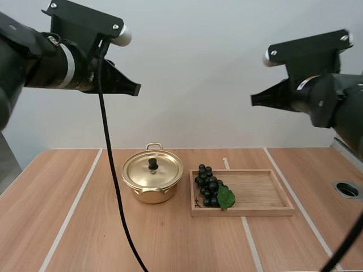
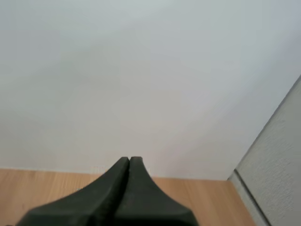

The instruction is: Open the pot, put the pineapple inside, and close it

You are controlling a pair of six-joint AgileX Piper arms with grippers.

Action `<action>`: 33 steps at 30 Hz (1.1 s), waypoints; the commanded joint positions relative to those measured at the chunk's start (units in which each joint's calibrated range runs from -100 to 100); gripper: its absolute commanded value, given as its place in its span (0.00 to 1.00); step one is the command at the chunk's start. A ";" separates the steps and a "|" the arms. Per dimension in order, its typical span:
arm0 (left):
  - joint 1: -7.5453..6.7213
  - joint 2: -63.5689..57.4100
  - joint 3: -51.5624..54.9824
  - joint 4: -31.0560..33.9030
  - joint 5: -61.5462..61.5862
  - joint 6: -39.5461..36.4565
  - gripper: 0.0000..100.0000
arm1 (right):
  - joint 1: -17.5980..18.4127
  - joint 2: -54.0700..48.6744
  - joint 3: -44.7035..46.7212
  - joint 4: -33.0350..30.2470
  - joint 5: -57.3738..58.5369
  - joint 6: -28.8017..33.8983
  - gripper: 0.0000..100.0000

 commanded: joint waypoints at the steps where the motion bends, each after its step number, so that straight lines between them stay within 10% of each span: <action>1: 4.07 -11.71 9.33 -13.65 0.46 11.23 0.00 | -0.14 -10.95 -0.03 -0.23 -0.85 -0.46 0.00; 6: 6.23 -24.11 17.70 -17.98 1.40 13.49 0.00 | -0.14 -16.31 -0.03 -0.57 3.03 -1.54 0.00; 18: 5.94 -47.10 22.99 -12.00 3.05 4.25 0.00 | 6.93 -21.29 1.03 8.60 5.09 -5.62 0.00; 23: 3.23 -56.52 22.99 -2.81 6.01 -6.48 0.00 | 11.69 -21.51 3.65 8.32 11.44 -5.62 0.00; 29: -4.96 -56.52 19.00 8.92 4.52 -18.40 0.00 | 15.38 -21.15 5.12 -2.87 14.06 -5.71 0.00; 33: -5.58 -56.52 19.88 13.76 4.35 -18.30 0.00 | 15.45 -21.28 5.12 -7.53 15.51 -5.71 0.00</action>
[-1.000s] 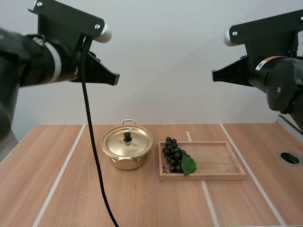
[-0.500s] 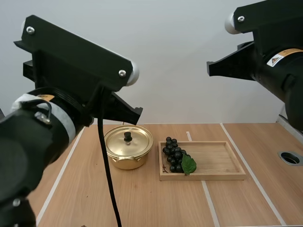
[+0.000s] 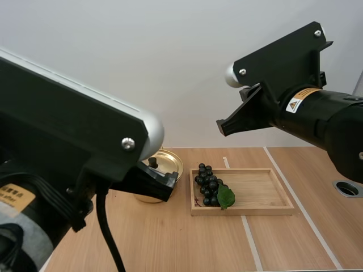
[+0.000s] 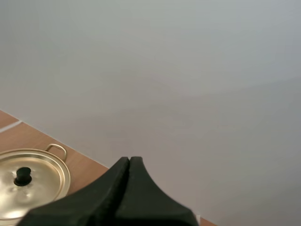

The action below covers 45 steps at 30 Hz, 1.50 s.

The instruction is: Open the pot, put the pineapple inside, and close it

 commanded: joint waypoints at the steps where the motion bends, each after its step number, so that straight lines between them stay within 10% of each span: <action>1: -0.52 -0.16 1.38 3.30 -2.12 -1.64 0.00 | -0.30 -0.44 0.10 -2.85 1.09 -0.42 0.00; 3: -0.73 -0.16 3.69 3.17 -5.70 -1.64 0.00 | -0.97 -0.44 0.10 -2.85 2.12 -1.55 0.00; 8: -6.28 -0.16 13.86 9.57 -25.81 -5.30 0.00 | -4.43 -0.44 0.10 1.99 3.97 -2.94 0.00; 16: -10.63 -0.16 31.84 31.32 -45.09 -18.44 0.00 | -14.28 -8.30 0.10 32.84 -0.44 -13.72 0.00; 22: -9.46 -0.16 35.59 32.58 -44.72 -28.52 0.00 | -14.08 -13.35 5.17 37.08 2.84 -16.15 0.00; 29: -6.92 -0.16 36.24 30.63 -36.62 -30.89 0.00 | -8.97 -20.62 27.34 25.09 -31.06 -17.05 0.00; 35: -6.85 -0.16 41.77 30.65 -37.46 -30.42 0.00 | -8.55 -28.39 42.31 29.17 -43.61 -17.05 0.00; 45: -7.20 -0.16 46.28 30.65 -42.38 -30.42 0.00 | -8.91 -28.39 46.13 29.94 -12.79 -17.05 0.00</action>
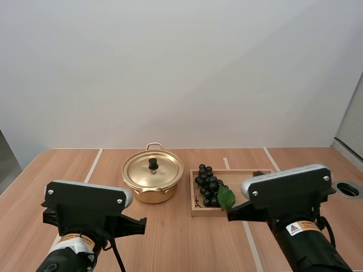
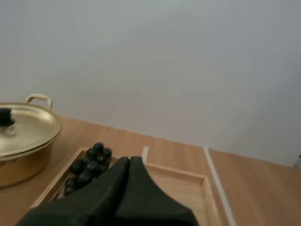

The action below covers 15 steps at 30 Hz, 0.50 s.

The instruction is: Open the pot, put the pineapple inside, and close it

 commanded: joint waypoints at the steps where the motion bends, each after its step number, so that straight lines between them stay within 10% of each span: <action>1: -0.28 -0.16 0.22 -0.96 -2.15 -0.23 0.00 | -0.49 -0.39 0.24 -1.18 10.98 -0.33 0.00; 15: -2.22 -0.16 0.22 -0.96 -2.30 -0.23 0.00 | -3.69 -0.39 0.24 -7.87 17.50 7.99 0.11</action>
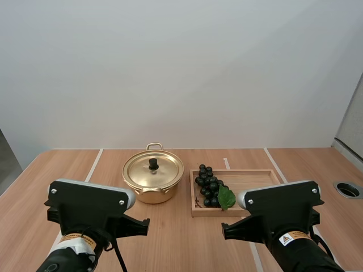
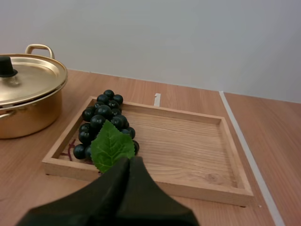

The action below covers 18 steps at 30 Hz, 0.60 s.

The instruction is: Open the pot, put the pineapple inside, and close it

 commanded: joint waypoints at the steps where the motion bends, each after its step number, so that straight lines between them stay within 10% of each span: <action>1: -0.35 -0.16 0.11 -0.79 -1.74 -0.23 0.00 | -0.21 -0.39 0.00 -2.25 -0.43 0.42 0.18; 9: 0.10 -0.16 0.11 -0.79 -2.09 -0.23 0.00 | 1.44 -0.39 0.00 -3.05 -0.75 1.39 0.76; 18: 0.10 -0.16 0.11 -0.79 -2.09 -0.23 0.00 | 3.90 0.93 0.00 -4.21 -1.33 0.19 0.64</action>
